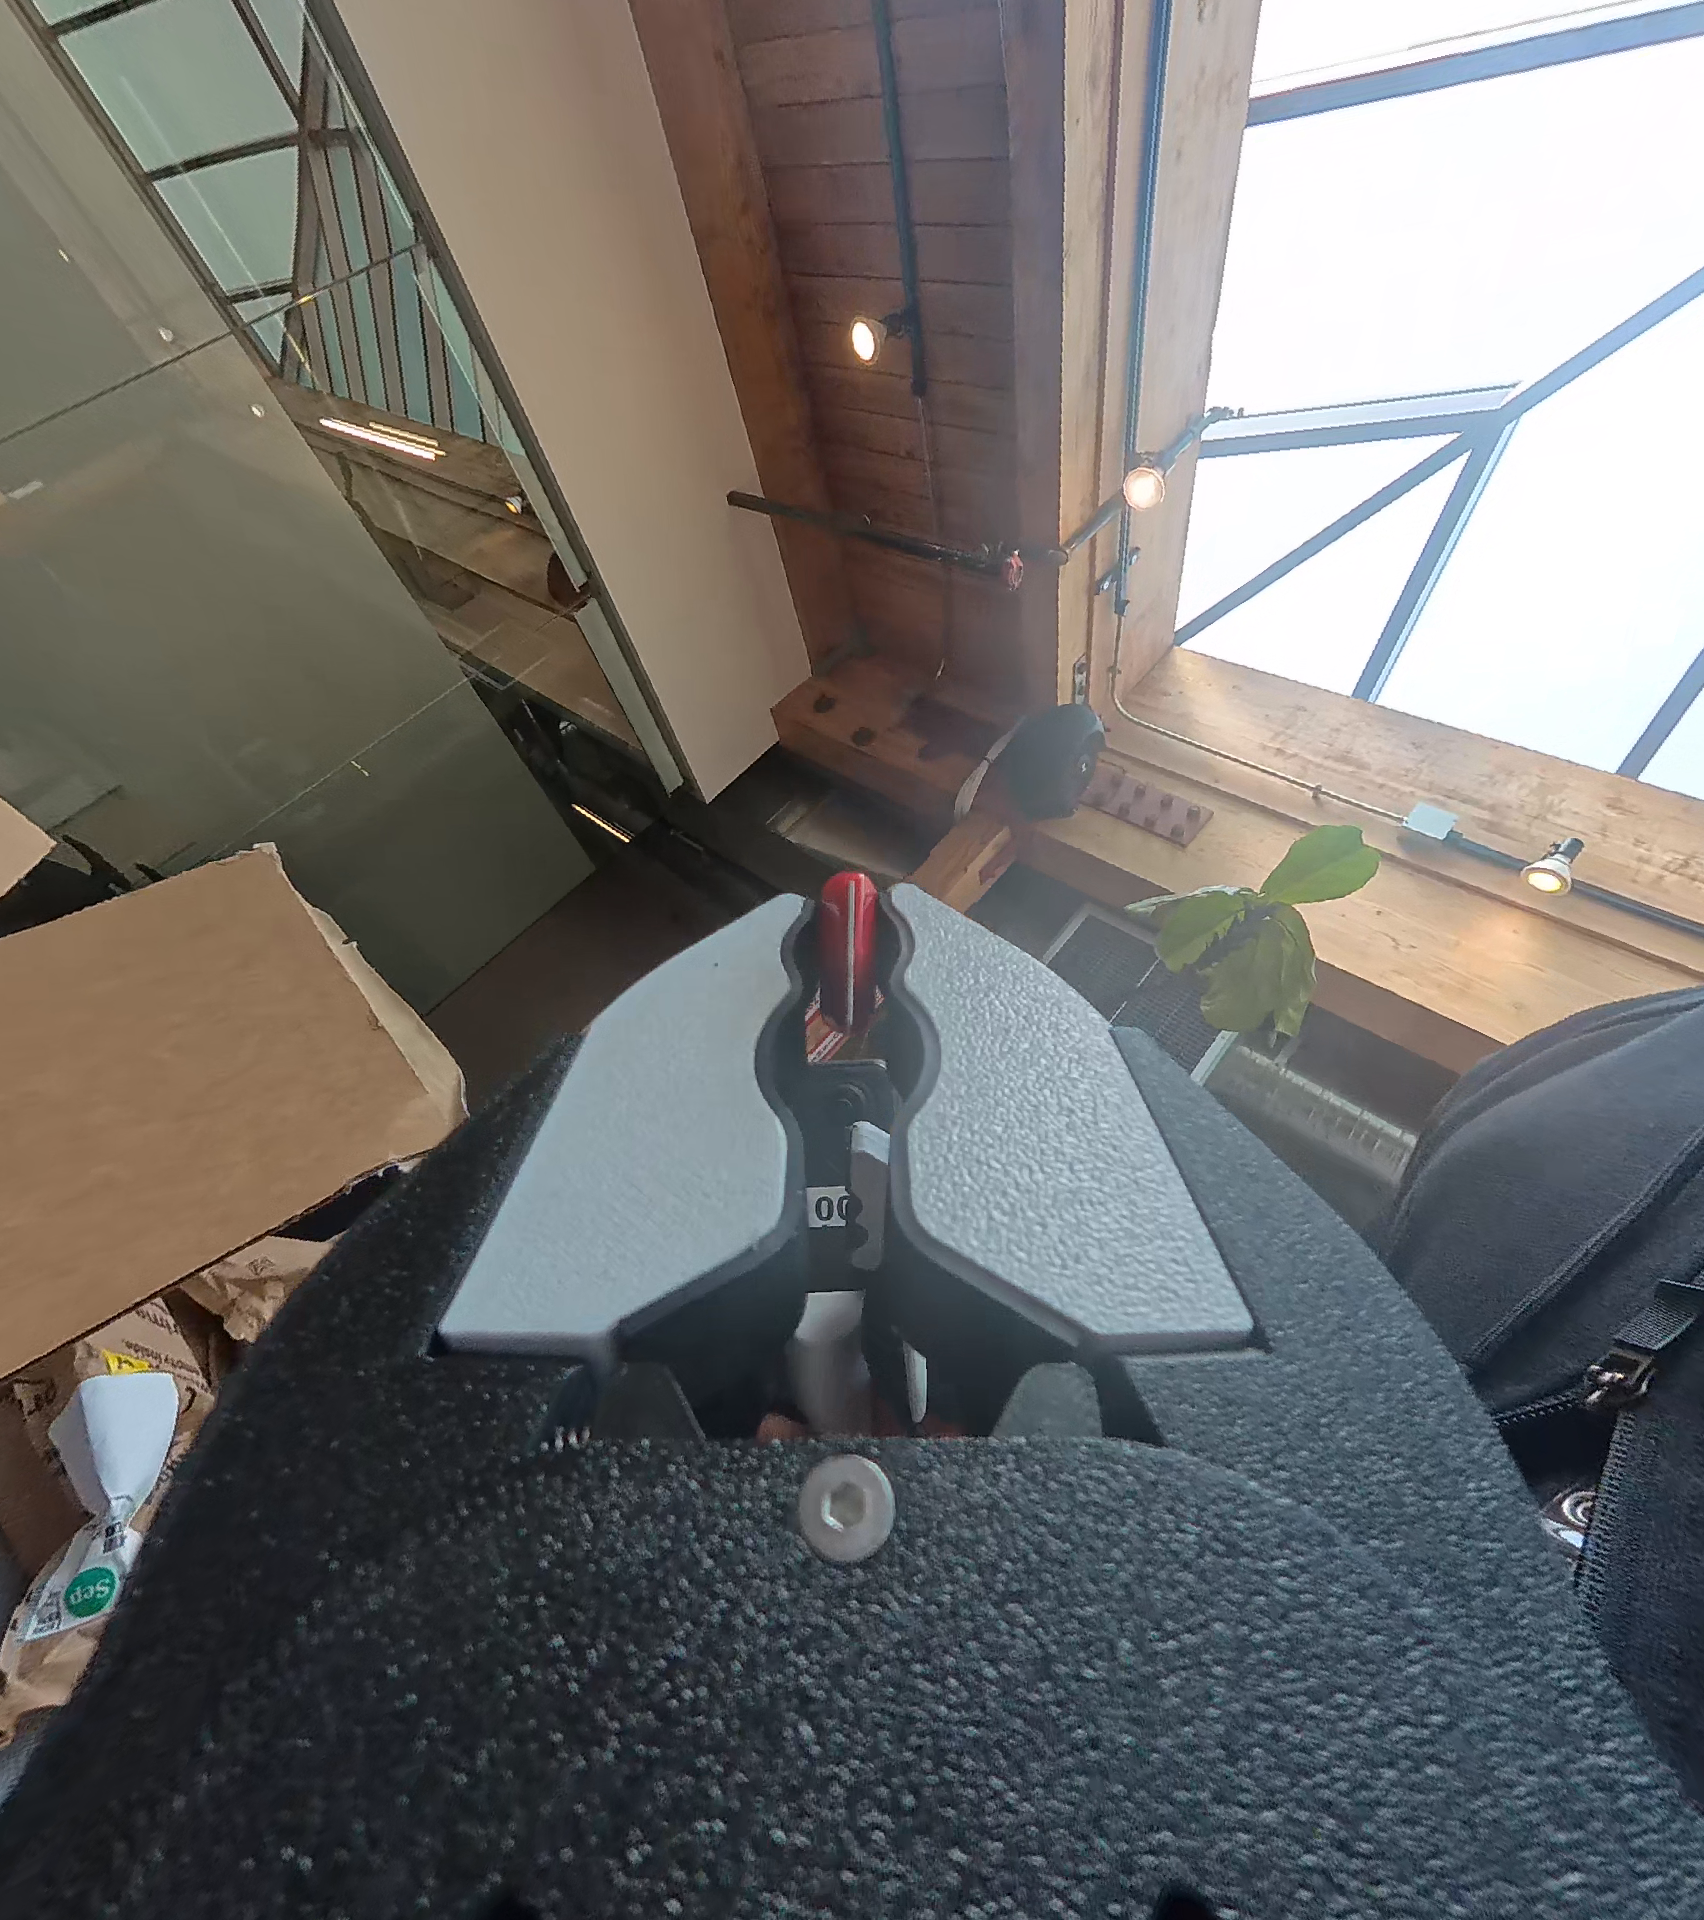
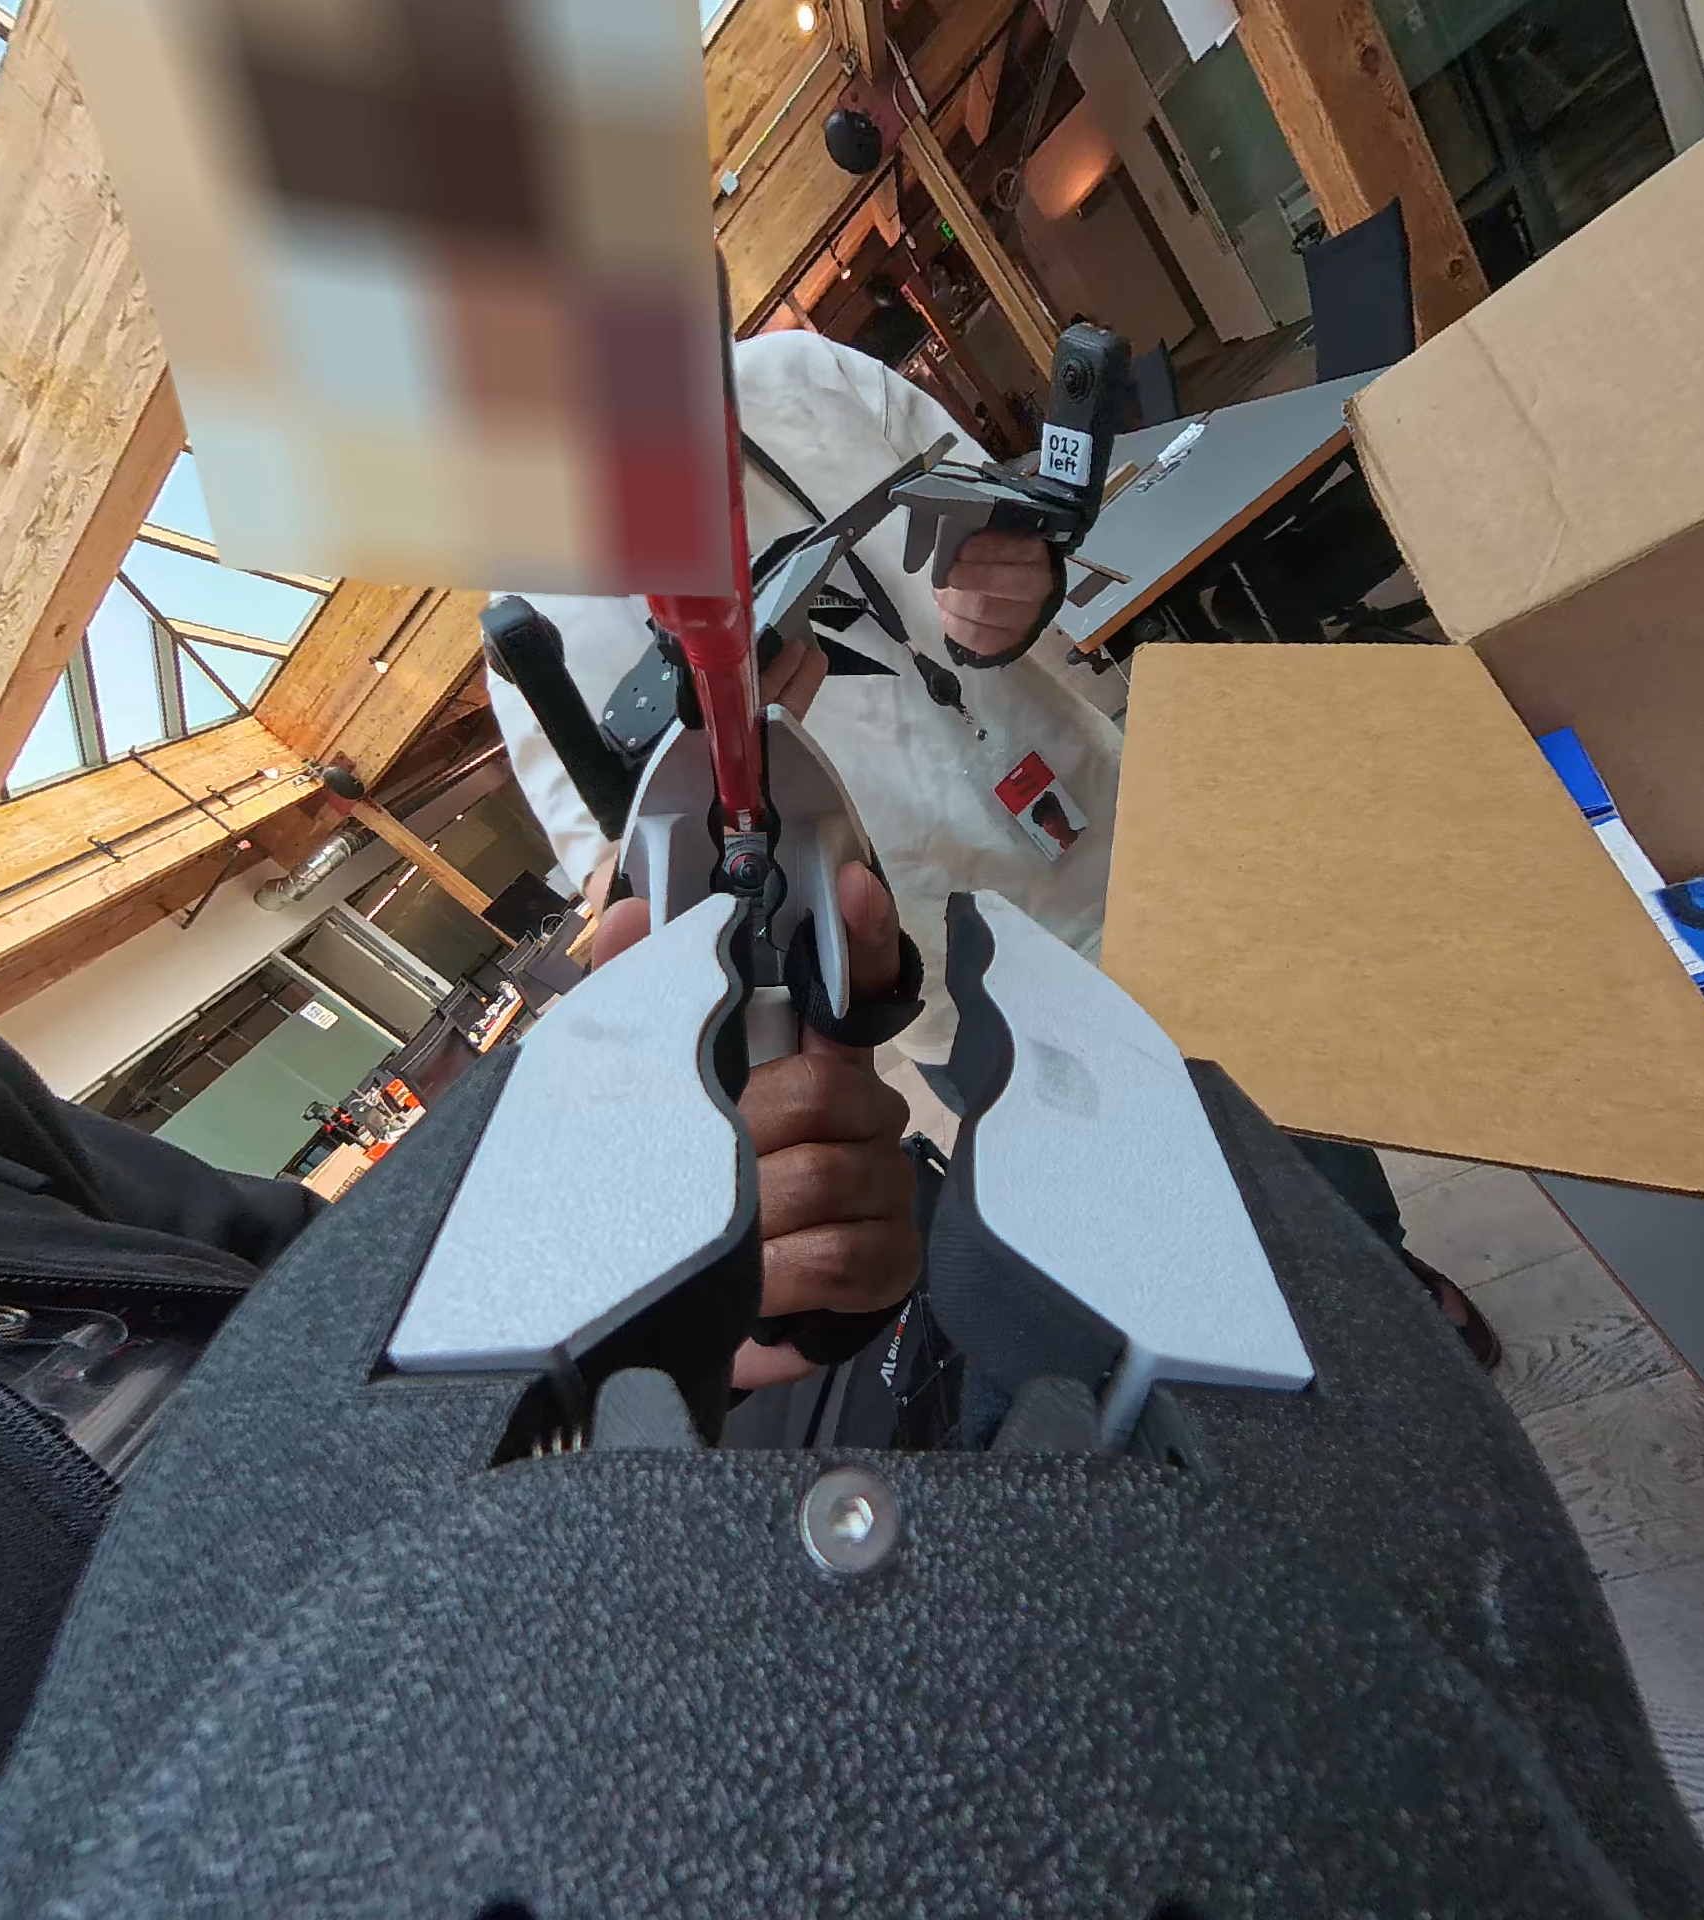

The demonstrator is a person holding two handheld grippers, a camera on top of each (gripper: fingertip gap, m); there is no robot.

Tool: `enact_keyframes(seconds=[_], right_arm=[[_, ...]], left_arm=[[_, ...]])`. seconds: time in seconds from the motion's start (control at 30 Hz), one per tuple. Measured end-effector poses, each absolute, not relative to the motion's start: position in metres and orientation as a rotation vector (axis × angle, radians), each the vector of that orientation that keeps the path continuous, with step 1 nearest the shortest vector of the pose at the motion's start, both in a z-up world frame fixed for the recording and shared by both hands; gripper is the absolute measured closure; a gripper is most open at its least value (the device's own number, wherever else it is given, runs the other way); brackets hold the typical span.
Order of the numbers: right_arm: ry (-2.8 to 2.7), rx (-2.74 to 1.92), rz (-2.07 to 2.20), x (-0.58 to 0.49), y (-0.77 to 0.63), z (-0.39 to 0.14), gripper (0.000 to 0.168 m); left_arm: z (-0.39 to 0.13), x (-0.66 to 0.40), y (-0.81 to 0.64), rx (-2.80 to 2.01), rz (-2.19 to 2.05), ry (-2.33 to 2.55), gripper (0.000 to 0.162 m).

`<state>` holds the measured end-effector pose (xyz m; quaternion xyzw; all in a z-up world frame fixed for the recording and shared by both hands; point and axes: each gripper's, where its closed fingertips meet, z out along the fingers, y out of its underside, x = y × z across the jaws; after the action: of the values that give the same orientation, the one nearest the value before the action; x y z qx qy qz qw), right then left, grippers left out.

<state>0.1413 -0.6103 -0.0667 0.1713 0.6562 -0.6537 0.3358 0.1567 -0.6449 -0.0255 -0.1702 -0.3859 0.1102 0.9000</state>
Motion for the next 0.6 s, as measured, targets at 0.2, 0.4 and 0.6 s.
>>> enact_keyframes(seconds=[0.2, 0.4, 0.6], right_arm=[[1.709, 0.463, -1.719, 0.138, -0.604, -0.066, 0.132], [1.710, 0.471, -1.730, 0.134, -0.596, -0.064, 0.132], [1.714, 0.490, -1.727, 0.129, -0.588, -0.065, 0.131]], left_arm=[[-0.024, 0.150, -0.631, -0.394, 0.223, -0.796, 0.152], [-0.023, 0.147, -0.621, -0.443, 0.252, -0.804, 0.152], [-0.024, 0.145, -0.616, -0.458, 0.262, -0.808, 0.152]])
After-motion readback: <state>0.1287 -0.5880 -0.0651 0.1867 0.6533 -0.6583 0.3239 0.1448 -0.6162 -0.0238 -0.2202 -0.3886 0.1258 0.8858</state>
